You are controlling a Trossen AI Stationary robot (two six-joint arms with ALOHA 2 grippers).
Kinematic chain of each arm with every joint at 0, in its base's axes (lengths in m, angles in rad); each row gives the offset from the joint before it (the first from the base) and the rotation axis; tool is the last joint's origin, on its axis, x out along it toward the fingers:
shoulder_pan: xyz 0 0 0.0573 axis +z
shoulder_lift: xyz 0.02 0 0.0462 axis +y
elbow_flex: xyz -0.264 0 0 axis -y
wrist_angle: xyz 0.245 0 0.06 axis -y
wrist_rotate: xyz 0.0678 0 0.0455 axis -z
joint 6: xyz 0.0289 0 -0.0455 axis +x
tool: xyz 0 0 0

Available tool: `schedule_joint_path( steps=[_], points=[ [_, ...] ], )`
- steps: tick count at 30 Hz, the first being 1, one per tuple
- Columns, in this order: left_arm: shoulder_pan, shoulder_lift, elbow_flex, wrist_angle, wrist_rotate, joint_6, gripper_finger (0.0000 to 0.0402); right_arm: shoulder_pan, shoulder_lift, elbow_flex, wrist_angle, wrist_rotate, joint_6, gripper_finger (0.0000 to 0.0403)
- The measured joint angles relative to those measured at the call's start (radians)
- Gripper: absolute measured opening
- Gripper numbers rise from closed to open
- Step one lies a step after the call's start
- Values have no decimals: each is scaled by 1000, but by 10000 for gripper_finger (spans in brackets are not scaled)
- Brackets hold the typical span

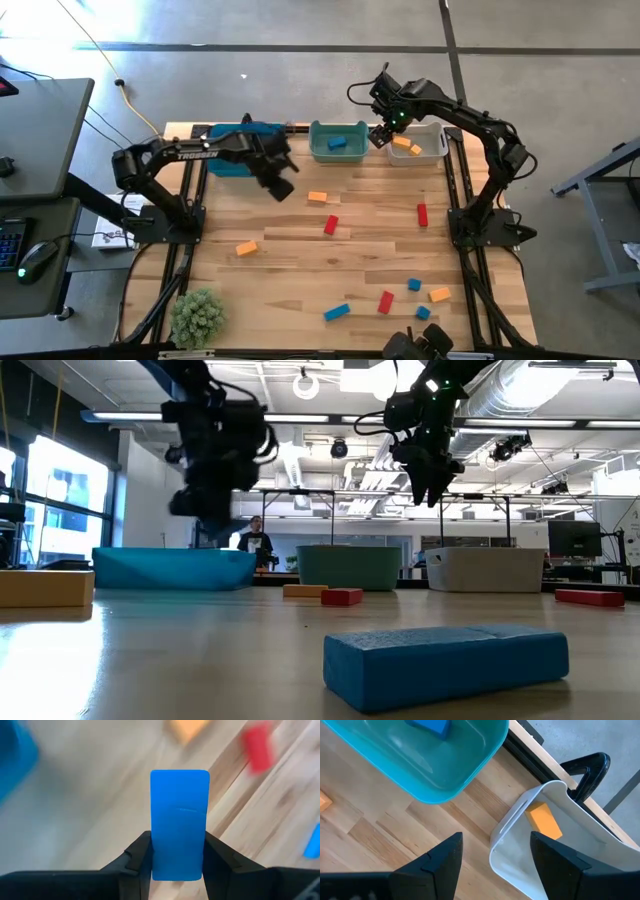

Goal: Sort & place blocks by color
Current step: Put the blue block into the green bin

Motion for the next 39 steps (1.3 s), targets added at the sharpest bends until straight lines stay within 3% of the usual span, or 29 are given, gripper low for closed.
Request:
schedule_joint_path(
  steps=[9,19,26,39],
  points=[
    [70,0,57,280,122,24,103,0,0,0,-1,0,36,220],
    [136,10,57,639,114,6,103,2,0,0,12,-26,120,220],
    [189,102,57,889,101,32,103,2,0,0,36,-29,182,220],
    [211,312,57,954,27,69,103,40,0,0,97,-20,251,220]
  ],
)
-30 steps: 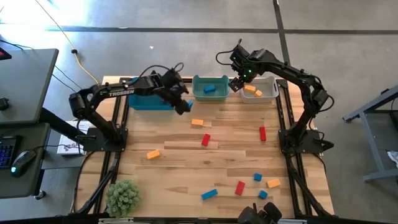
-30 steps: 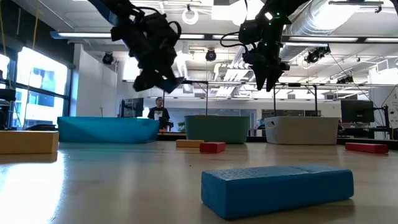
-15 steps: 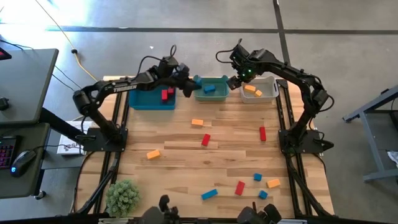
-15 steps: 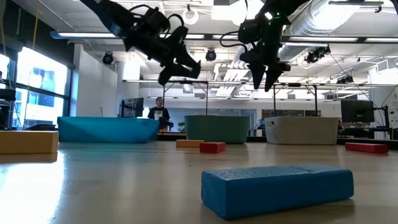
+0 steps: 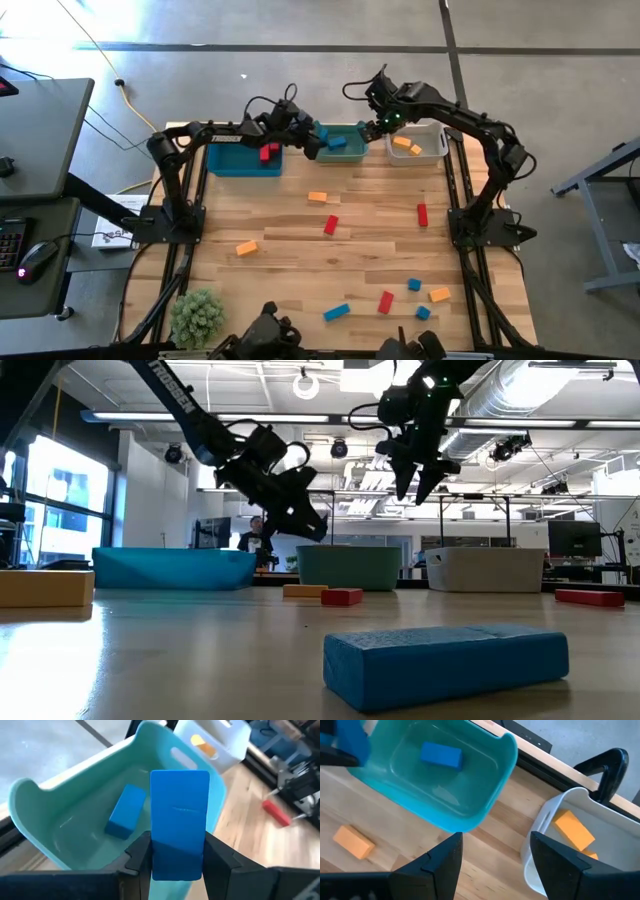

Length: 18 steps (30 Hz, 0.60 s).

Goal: Sort & place blocks by color
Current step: Put the blue block into the green bin, then put the yellow block into the gray bin

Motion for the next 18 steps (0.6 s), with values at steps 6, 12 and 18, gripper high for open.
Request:
schedule_joint_path(
  steps=[6,12,18],
  points=[
    [-4,3,0,-4,-80,62,117,32,0,0,1,12,20,220],
    [-3,3,0,-20,-97,94,169,85,0,0,0,-3,44,220],
    [-3,3,0,-18,-92,130,203,163,0,0,-1,-4,61,220]
  ],
)
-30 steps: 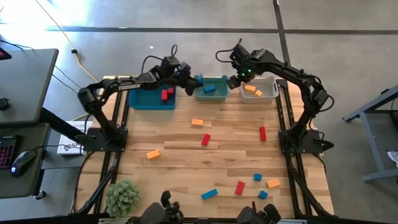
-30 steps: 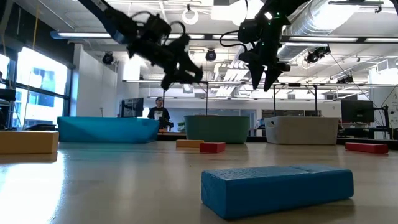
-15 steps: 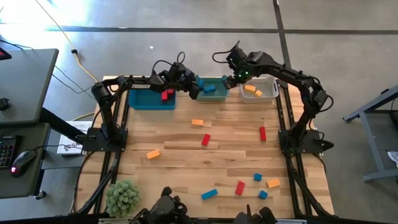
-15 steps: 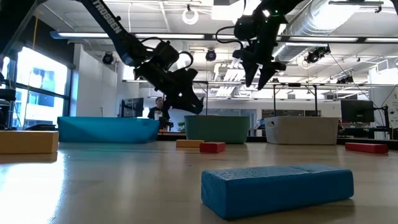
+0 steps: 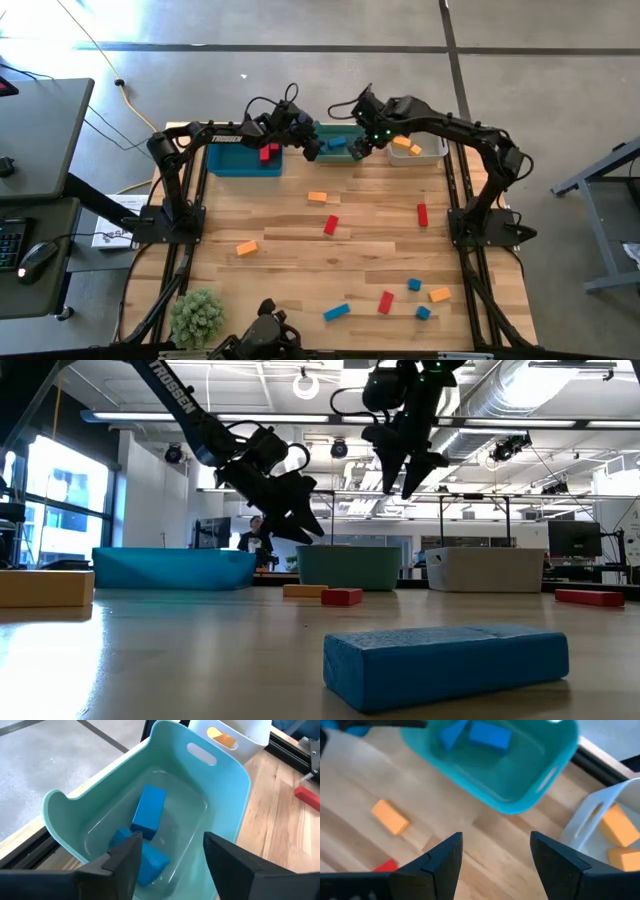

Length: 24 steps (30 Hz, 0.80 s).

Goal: Sort & place blocks by color
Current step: Put the yellow block into the gray bin

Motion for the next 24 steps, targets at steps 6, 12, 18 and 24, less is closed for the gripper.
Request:
schedule_joint_path(
  steps=[6,12,18,24],
  points=[
    [2,-27,0,-3,0,10,223,75,0,0,0,-4,0,220],
    [7,-116,0,-38,3,59,224,143,0,0,-12,-106,-8,220],
    [-3,-226,0,-156,4,90,224,210,0,0,-10,-151,-67,220],
    [-36,-342,0,-284,-3,97,224,271,2,0,-42,-196,-127,220]
  ],
)
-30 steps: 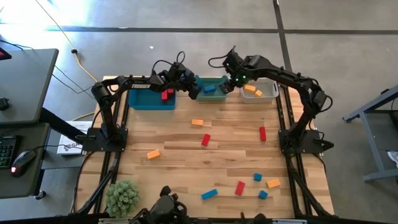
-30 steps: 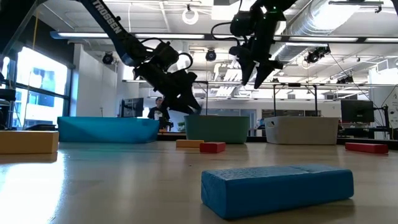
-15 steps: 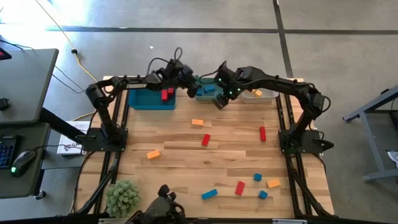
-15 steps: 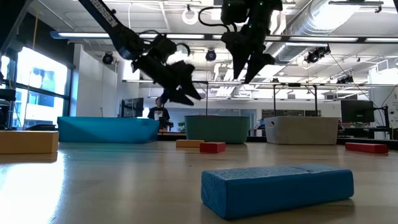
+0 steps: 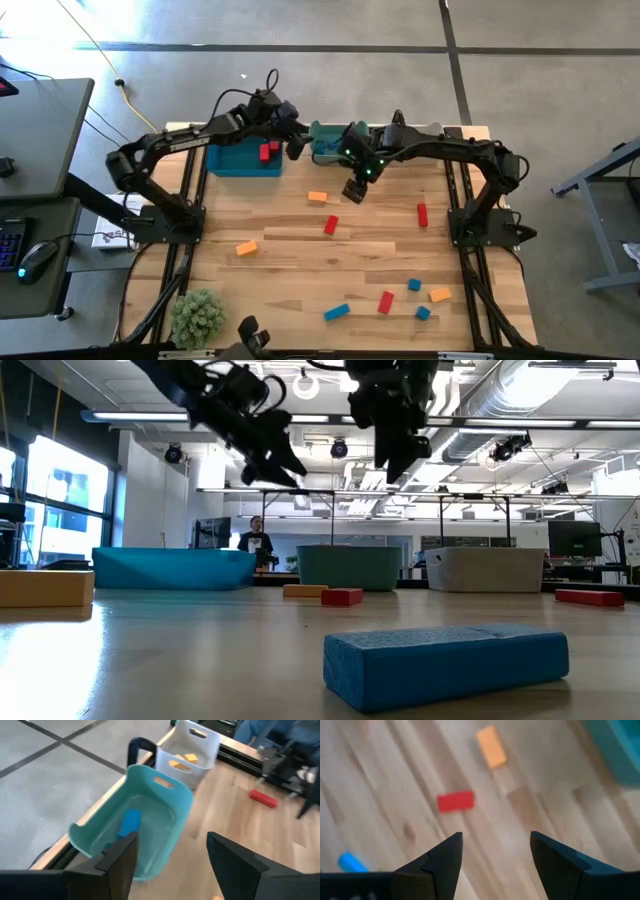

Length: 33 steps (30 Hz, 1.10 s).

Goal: Sort & place blocks by color
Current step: Put the yellow block into the gray bin

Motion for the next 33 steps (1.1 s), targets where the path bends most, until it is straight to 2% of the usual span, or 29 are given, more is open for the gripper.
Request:
schedule_joint_path(
  steps=[7,14,19,24,27,33],
  points=[
    [-64,-91,0,-87,-8,-35,225,102,1,0,-168,-39,-39,220],
    [-136,-115,0,-157,-62,-27,225,235,1,0,-259,-39,-15,220],
    [-174,-115,0,-221,-65,-67,225,340,1,0,-283,-33,75,220],
    [-217,-115,0,-267,-65,-83,225,453,2,-3,-307,22,200,220],
    [-244,-115,0,-292,-65,-105,225,517,2,-40,-324,60,265,220],
    [-305,-115,0,-311,-102,-108,225,650,2,-133,-349,61,346,220]
  ],
)
